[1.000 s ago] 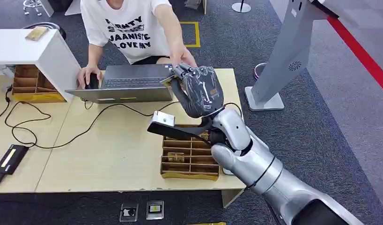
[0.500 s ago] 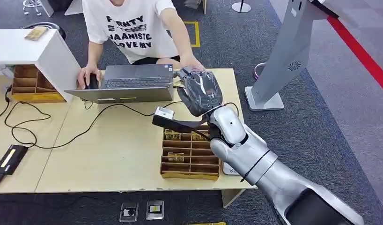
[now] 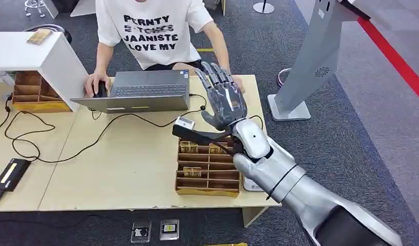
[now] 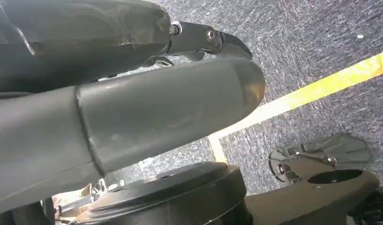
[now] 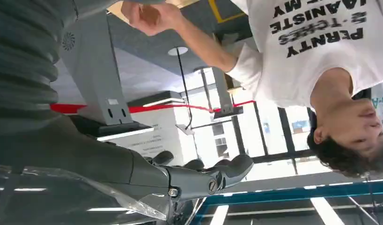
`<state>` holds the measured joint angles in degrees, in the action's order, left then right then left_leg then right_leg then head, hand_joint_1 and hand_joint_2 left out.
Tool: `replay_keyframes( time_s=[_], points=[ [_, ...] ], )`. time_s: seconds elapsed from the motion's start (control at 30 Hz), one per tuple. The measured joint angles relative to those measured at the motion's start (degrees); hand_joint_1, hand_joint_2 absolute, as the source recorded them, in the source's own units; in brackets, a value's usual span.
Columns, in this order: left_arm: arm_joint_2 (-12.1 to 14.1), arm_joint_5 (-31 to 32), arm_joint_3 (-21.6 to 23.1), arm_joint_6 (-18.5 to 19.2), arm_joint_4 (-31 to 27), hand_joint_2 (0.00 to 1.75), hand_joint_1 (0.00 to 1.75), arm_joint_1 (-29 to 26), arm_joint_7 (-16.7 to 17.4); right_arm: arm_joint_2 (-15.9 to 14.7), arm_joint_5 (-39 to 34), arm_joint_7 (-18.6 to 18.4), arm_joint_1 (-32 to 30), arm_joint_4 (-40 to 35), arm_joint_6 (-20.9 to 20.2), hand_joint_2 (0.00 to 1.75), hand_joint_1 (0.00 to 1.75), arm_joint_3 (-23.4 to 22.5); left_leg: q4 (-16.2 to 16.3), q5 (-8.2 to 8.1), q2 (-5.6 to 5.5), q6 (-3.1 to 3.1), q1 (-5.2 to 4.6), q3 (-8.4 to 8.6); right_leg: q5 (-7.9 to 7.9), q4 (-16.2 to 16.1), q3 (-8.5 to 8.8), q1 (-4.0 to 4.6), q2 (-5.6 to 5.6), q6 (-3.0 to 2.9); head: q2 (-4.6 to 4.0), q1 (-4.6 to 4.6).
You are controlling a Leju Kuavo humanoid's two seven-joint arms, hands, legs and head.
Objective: Pass the card to the sensor for recognition and then transmit it.
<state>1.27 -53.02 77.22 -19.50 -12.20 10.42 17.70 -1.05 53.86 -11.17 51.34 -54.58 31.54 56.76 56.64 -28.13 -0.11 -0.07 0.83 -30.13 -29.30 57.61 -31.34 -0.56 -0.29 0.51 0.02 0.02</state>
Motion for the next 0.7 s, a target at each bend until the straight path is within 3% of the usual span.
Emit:
replay_keyframes(
  time_s=[0.4,0.7],
  points=[
    [0.0,-1.84,0.04,-1.01,0.0,0.0,0.0,-0.47,-0.44,-3.13,-1.53,-3.72,-3.6,-9.8,2.45,1.75,0.0,0.07,0.0,0.0,0.02,0.0,0.0,0.02,0.0,0.0,0.0,0.0,0.02,0.0,0.0,0.0],
    [0.04,-5.27,-0.11,-2.43,0.0,0.0,0.0,-2.54,-2.08,-7.06,-1.11,-6.42,-12.57,-24.49,8.18,1.75,0.0,-2.29,0.0,-0.03,0.04,-0.01,0.0,0.04,-0.01,-0.03,-0.01,0.0,0.03,-0.01,0.0,0.0]
  ],
)
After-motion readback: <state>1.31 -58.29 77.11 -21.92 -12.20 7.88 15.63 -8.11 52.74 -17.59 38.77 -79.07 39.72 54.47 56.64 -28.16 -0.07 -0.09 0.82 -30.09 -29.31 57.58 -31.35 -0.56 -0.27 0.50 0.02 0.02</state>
